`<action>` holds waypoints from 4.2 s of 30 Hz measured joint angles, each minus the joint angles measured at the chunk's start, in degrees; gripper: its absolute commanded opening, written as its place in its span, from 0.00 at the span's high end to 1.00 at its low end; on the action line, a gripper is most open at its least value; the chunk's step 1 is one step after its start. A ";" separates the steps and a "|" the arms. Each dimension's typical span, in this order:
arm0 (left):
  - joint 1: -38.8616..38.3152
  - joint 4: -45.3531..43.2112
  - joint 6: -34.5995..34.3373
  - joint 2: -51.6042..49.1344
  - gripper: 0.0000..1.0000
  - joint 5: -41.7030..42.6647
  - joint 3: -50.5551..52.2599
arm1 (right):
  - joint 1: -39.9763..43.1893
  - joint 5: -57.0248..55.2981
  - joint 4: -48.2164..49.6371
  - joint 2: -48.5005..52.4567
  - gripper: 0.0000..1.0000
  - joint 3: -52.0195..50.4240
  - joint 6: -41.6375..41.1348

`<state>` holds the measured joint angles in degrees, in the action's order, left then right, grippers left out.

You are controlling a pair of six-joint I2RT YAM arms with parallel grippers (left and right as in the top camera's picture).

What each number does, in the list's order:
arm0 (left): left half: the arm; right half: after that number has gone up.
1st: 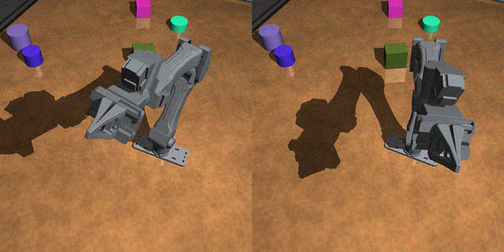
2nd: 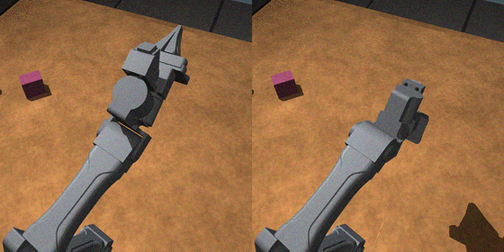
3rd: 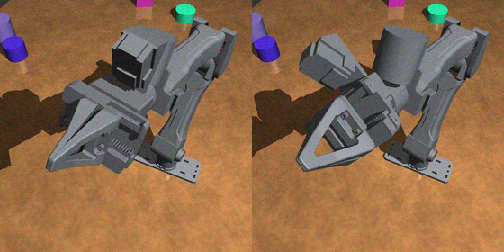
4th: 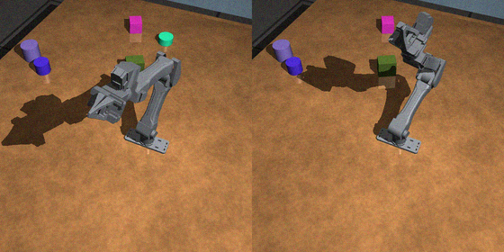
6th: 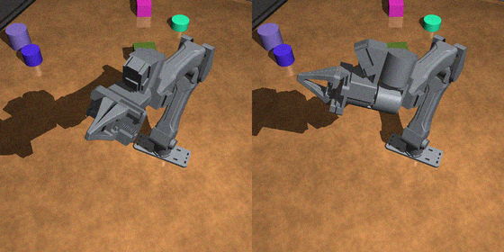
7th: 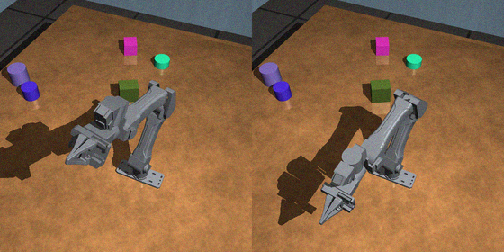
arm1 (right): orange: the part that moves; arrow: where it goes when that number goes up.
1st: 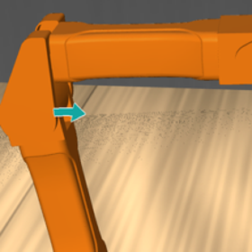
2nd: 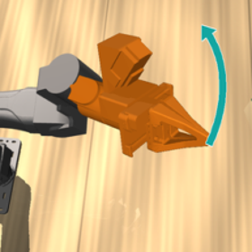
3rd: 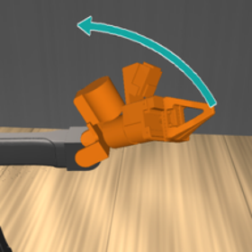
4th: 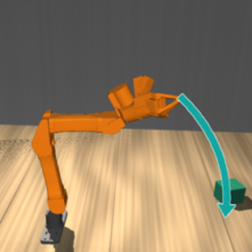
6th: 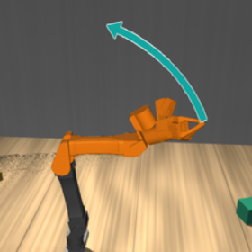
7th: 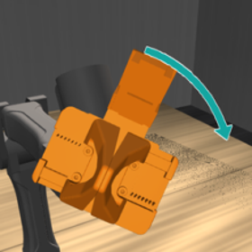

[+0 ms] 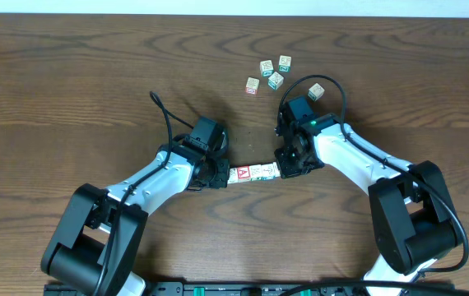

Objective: Lift 5 blocks

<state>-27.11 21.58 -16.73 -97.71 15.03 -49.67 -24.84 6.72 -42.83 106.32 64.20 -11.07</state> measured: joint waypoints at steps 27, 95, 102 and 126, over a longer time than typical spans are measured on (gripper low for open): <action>-0.04 -2.38 -3.93 0.00 0.93 -1.90 0.00 | -0.59 -3.67 0.33 0.00 0.99 0.00 -0.28; -4.28 1.03 -11.78 0.00 0.93 -2.93 -0.09 | -0.35 2.93 -5.35 0.00 0.99 -0.07 -5.95; -4.17 1.09 -11.78 0.00 0.93 -2.51 -0.09 | -0.35 3.15 -5.16 0.00 0.99 -0.11 -8.63; -4.33 1.33 -11.80 0.00 0.93 -0.02 -0.09 | -0.33 -2.73 -6.49 0.00 0.99 -0.15 -12.22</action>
<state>-31.44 22.92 -28.53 -97.71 15.00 -49.76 -25.17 3.99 -49.32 106.32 64.05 -23.29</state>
